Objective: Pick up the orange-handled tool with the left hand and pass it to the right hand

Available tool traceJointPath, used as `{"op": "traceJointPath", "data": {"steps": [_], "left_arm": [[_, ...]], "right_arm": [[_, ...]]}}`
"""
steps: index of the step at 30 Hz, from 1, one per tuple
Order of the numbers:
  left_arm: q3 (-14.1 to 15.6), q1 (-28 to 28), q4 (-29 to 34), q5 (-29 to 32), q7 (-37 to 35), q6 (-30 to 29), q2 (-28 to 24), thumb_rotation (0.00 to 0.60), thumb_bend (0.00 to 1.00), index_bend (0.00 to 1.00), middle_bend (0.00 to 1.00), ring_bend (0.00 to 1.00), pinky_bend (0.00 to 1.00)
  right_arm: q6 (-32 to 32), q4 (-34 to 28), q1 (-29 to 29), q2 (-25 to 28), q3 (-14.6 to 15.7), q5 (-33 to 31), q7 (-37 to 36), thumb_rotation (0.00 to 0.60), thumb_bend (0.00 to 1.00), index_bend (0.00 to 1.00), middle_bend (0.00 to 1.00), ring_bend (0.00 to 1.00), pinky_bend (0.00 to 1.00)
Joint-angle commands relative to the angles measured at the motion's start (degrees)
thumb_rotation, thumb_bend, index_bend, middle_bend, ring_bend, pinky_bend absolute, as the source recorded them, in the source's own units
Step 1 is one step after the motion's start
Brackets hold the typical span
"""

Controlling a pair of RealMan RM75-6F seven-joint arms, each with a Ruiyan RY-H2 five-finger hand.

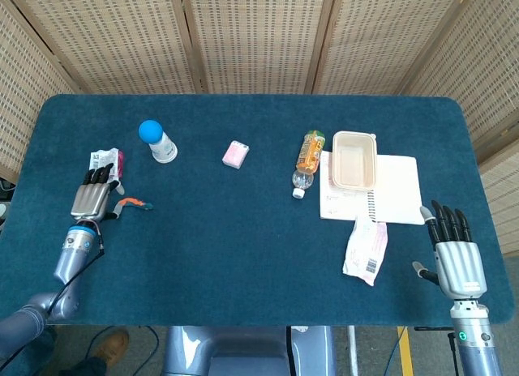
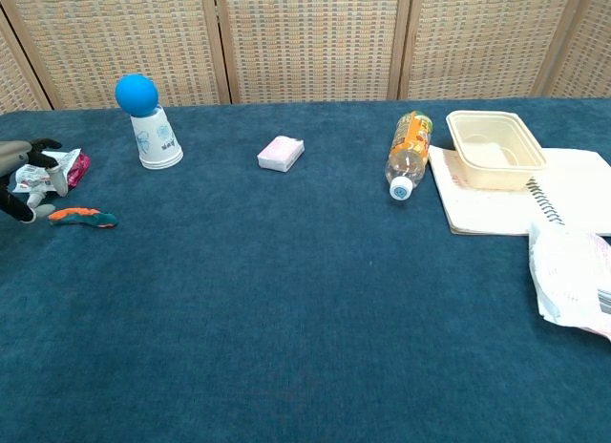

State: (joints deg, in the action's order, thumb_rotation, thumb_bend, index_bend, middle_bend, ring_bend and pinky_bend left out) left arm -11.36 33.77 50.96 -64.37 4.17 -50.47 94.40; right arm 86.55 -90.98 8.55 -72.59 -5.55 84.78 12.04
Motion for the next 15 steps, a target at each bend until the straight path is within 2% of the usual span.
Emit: {"op": "traceJointPath", "data": {"steps": [1,15], "left_arm": [[-0.1,1.0,-2.4,-0.4,-0.7,0.8,1.9,0.6,0.42,0.44,0.0,0.0,0.0],[0.5,2.2,-7.0,-0.7,0.3,3.8,4.4,0.6,0.42,0.46,0.0,0.0,0.0]], "right_arm": [[-0.1,0.0,0.0,0.0,0.0,0.0,0.0,0.6,0.0,0.0,0.0,0.0,0.0],[-1.0,0.2,0.0,0.1,-0.4,-0.6,-0.9,0.6,0.0,0.0,0.0,0.0,0.0]]}}
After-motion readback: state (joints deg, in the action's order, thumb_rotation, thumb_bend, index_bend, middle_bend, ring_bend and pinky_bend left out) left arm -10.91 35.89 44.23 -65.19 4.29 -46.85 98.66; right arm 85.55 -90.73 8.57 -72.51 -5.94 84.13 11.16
